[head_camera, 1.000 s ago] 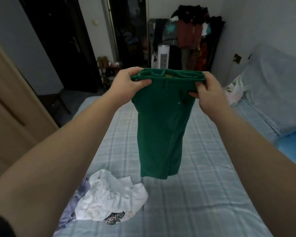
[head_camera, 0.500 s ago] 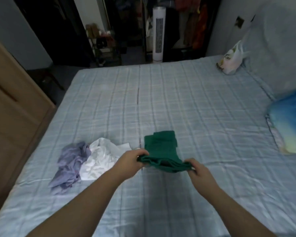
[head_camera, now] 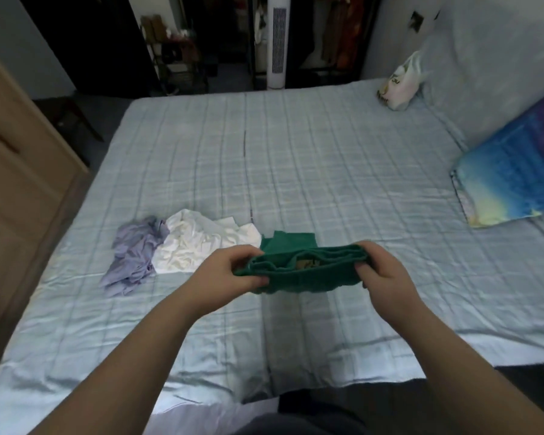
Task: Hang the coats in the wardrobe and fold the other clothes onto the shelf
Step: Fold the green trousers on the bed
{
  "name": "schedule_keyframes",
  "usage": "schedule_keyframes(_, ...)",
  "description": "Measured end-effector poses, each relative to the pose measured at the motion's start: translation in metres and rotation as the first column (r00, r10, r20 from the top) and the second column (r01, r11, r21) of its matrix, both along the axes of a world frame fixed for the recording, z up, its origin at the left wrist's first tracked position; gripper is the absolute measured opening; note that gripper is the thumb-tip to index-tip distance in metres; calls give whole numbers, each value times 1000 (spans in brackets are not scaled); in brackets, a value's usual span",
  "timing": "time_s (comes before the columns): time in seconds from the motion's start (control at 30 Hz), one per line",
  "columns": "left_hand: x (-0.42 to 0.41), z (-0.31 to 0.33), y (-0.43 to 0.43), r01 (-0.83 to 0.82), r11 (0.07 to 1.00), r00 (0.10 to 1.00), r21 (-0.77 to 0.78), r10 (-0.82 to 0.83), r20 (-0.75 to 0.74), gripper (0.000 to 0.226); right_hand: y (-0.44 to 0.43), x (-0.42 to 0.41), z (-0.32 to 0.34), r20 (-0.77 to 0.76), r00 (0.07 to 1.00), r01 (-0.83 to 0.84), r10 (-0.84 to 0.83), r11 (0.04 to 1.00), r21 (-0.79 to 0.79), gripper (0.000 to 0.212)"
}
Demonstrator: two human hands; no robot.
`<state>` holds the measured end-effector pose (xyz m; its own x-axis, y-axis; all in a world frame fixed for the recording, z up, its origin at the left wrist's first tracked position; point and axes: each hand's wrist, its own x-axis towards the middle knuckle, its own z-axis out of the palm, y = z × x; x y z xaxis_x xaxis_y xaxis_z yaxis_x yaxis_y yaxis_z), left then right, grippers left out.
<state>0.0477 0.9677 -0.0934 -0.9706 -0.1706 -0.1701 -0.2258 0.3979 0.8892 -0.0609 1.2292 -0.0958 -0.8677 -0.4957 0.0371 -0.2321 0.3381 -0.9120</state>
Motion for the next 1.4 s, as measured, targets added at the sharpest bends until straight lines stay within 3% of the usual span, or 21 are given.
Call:
schedule_keyframes(0.13,16,43,7,-6,999,987,51,14,-162,30,11,18,41,-108,994,-7,-6,992,-127,21)
schedule_keyframes(0.27,-4,58,5,-49,992,965,119,78,-250,30,7,0,59,-105,994,2,-22,982,-191,33)
schedule_keyframes(0.4,-62,41,-12,-137,983,960,121,162,-227,22,-16,-59,40,-78,992,86,-98,986,-141,24)
schedule_keyframes(0.57,-174,-32,-50,-255,965,960,64,260,-100,22,-67,-179,-54,38,984,175,-175,984,21,15)
schedule_keyframes(0.9,-393,-291,-129,-455,887,879,-77,462,122,27,-188,-403,-325,319,923,171,-217,971,167,19)
schedule_keyframes(1.03,-435,-365,-144,-530,844,823,-84,536,190,38,-216,-448,-398,416,872,188,-258,961,203,19)
schedule_keyframes(1.13,-430,-413,-143,-578,816,789,12,554,266,58,-217,-449,-451,400,887,144,-230,962,233,20)
schedule_keyframes(1.2,-410,-426,-136,-519,854,822,17,494,283,65,-211,-433,-466,359,916,109,-182,971,213,37)
schedule_keyframes(1.3,-368,-428,-118,-346,933,888,-103,361,285,65,-198,-388,-470,348,933,57,-94,992,116,63)
schedule_keyframes(1.4,-322,-418,-94,-242,955,903,-173,287,321,63,-172,-327,-462,385,918,40,-95,988,150,76)
